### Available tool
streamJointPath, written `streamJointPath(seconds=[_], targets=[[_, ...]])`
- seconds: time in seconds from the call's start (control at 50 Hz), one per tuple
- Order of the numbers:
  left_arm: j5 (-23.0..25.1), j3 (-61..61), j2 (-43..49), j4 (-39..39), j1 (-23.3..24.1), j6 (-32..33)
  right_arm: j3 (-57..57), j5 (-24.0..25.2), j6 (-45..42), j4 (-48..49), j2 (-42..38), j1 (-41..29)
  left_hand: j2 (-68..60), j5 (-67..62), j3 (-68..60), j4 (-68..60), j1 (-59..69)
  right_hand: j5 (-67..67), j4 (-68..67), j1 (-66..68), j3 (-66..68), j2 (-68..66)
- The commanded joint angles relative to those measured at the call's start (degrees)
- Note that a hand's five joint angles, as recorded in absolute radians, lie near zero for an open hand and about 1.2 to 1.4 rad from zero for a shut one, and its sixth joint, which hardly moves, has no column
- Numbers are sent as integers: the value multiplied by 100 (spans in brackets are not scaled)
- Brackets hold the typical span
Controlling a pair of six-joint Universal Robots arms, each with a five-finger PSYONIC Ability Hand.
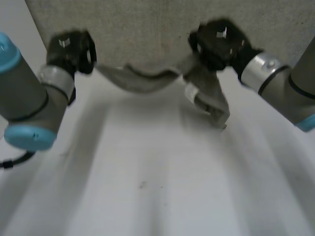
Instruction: Fold the towel.
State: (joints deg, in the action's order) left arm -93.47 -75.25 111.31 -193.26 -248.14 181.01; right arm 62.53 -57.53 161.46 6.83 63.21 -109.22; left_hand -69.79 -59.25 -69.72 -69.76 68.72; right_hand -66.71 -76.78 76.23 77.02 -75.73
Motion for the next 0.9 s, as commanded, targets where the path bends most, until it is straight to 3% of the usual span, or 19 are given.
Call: streamJointPath(seconds=[0.02,0.12,0.16,0.18,0.2,0.22,0.24,0.26,0.28,0.6,0.72,0.9], targets=[[13,-1710,127,25,-121,22,425,15,-1640,-2341,-563,58,-1021,-1075,-1028,-1024,1128,-329,-322,377,298,-427],[74,-2212,268,34,-121,22,777,-143,-2731,-2949,-748,93,-1021,-1075,-1028,-1024,1128,-329,-322,377,298,-427],[162,-2327,260,52,-121,22,874,-231,-2786,-2976,-740,111,-1021,-1075,-1028,-1024,1128,-2,5,50,-29,-100],[285,-2397,260,69,-121,22,944,-293,-2734,-2942,-722,120,-1021,-1075,-1028,-1024,1128,1317,1324,-1269,-1348,1219],[286,-2398,260,69,-121,22,945,-293,-2734,-2941,-722,120,-1021,-1075,-1028,-1024,1128,1330,1337,-1282,-1361,1232],[416,-2442,225,78,-121,22,1032,-328,-2656,-2881,-687,120,-1021,-1075,-1028,-1024,1128,3278,3286,-3231,-3310,3181],[418,-2442,225,78,-121,22,1033,-329,-2655,-2880,-687,120,-1021,-1075,-1028,-1024,1128,3298,3306,-3250,-3329,3200],[539,-2468,181,87,-121,22,1146,-329,-2542,-2784,-644,120,-1021,-1075,-1028,-1024,1128,4897,4904,-4849,-4928,4799],[610,-2477,146,104,-121,22,1269,-320,-2375,-2635,-556,120,-1021,-1075,-1028,-1024,1128,5246,5253,-5198,-5277,5148],[672,-2486,22,175,-130,13,3386,-416,279,-271,701,41,-1021,-1075,-1028,-1024,1128,5417,5425,-5370,-5449,5320],[681,-2477,40,166,-130,13,3889,-654,597,372,763,-144,-1021,-1075,-1028,-1024,1128,5603,5610,-5555,-5634,5505],[681,-2495,93,157,-130,13,4030,-1559,571,1321,359,-900,-1021,-1075,-1028,-1024,1128,5586,5593,-5538,-5617,5488]])
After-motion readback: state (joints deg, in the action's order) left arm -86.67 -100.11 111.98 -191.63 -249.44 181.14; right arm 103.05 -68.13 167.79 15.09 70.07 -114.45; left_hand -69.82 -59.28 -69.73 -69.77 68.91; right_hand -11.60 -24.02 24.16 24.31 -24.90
